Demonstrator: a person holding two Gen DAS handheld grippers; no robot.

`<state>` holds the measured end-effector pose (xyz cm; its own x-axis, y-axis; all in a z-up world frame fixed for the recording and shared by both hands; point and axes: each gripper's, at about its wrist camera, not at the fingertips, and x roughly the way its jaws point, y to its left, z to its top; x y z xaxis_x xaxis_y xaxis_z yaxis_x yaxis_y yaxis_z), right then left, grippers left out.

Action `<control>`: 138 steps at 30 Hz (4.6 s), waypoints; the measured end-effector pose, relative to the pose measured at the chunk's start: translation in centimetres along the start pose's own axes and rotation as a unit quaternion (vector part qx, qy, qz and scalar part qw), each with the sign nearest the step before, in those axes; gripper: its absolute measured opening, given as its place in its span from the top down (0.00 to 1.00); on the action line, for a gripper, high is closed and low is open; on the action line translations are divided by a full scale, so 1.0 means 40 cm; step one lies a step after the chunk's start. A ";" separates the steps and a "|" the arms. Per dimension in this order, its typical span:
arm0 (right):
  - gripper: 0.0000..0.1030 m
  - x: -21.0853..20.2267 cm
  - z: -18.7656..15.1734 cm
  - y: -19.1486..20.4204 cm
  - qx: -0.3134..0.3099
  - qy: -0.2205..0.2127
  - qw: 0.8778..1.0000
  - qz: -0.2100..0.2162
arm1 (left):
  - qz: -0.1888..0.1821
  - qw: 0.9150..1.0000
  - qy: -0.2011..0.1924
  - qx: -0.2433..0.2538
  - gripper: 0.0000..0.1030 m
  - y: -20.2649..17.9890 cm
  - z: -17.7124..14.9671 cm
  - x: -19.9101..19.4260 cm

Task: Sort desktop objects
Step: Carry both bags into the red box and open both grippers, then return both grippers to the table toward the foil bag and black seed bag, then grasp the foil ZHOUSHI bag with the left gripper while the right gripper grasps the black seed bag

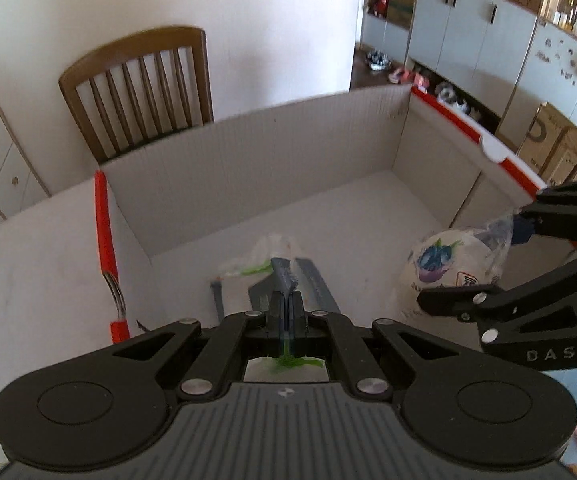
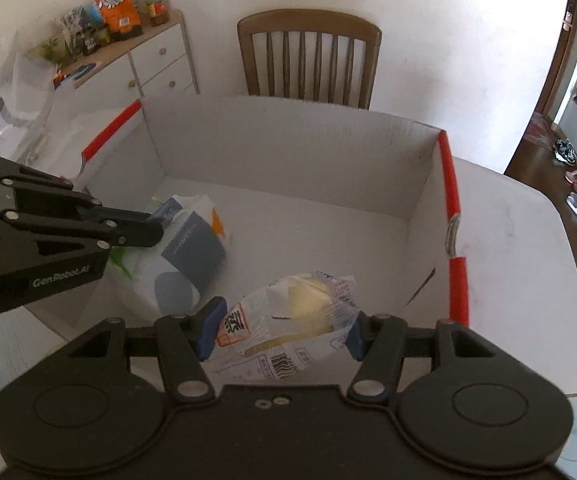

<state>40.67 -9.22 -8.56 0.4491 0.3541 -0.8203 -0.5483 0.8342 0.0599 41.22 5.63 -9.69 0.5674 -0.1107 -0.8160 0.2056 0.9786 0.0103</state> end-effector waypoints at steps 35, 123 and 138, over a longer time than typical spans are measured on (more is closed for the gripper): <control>0.17 -0.353 -0.132 0.022 0.029 -0.066 0.995 0.074 | -0.028 0.994 -0.103 -0.031 0.95 -0.042 -0.096 -0.363; 0.57 -0.302 -0.657 0.146 0.063 0.047 0.997 -0.005 | -0.097 0.995 -0.020 0.025 0.46 -0.192 -0.673 -0.337; 0.66 -0.298 -0.638 0.135 0.086 0.044 0.995 0.001 | -0.097 0.995 -0.028 0.006 0.50 -0.188 -0.671 -0.351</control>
<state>14.33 -19.72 -12.97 0.3800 0.3229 -0.8668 -0.4167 0.8964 0.1512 10.31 4.50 -13.83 0.5596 -0.3074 -0.7697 0.3249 0.9357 -0.1375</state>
